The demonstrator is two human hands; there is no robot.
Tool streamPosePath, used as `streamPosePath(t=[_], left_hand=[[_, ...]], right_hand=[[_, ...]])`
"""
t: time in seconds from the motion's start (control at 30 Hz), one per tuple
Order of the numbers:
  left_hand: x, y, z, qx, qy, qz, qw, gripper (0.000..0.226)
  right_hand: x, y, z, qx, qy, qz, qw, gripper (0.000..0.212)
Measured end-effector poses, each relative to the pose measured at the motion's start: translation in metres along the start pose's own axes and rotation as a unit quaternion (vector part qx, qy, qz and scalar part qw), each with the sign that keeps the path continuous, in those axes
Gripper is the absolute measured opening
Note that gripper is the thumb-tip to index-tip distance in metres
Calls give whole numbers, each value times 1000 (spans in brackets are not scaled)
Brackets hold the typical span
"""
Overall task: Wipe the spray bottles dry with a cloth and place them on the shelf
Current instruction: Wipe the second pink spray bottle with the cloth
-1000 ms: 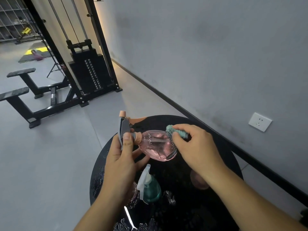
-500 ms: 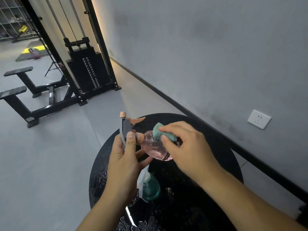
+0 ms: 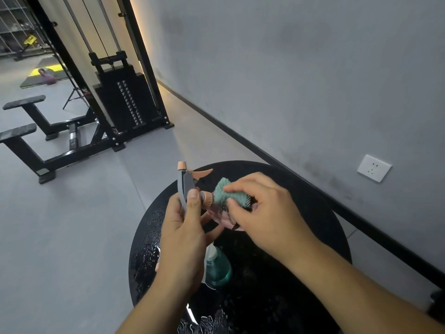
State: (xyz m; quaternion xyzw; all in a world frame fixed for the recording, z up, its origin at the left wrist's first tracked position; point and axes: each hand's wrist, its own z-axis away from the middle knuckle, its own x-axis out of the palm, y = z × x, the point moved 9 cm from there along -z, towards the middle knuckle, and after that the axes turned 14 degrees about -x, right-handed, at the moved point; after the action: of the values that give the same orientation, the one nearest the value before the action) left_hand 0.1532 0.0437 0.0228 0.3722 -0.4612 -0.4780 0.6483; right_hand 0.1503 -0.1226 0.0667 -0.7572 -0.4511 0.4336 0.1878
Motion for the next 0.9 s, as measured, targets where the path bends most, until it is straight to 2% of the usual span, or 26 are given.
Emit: streamPosePath(t=[0.13,0.2,0.3,0.37,0.53,0.77,0.9], left_hand=[[-5,2,-3,-5,15,4,1000,30],[-4,1,-3,-9,9,8,1000,30],[-2,-1,-3,-14,1,10,1000,31],[-3,-1,-3,-15,5,12,1000,31],[-14,6,-7,-14,36,39,999,26],[-8,-1,-4,-31,21,32,999,27],[-9,2,-5,-30,23,35,999,25]], right_hand=[[-17,23,2,69,42,21,997,16],[-15,19,3,52,34,12,998,16],[2,-2,1,-19,-17,2,1000,19],[2,-5,1,-30,-17,16,999,19],[-14,18,4,52,24,31,998,16],[3,-8,4,-44,-20,23,999,17],[-10,9,4,25,18,39,999,16]])
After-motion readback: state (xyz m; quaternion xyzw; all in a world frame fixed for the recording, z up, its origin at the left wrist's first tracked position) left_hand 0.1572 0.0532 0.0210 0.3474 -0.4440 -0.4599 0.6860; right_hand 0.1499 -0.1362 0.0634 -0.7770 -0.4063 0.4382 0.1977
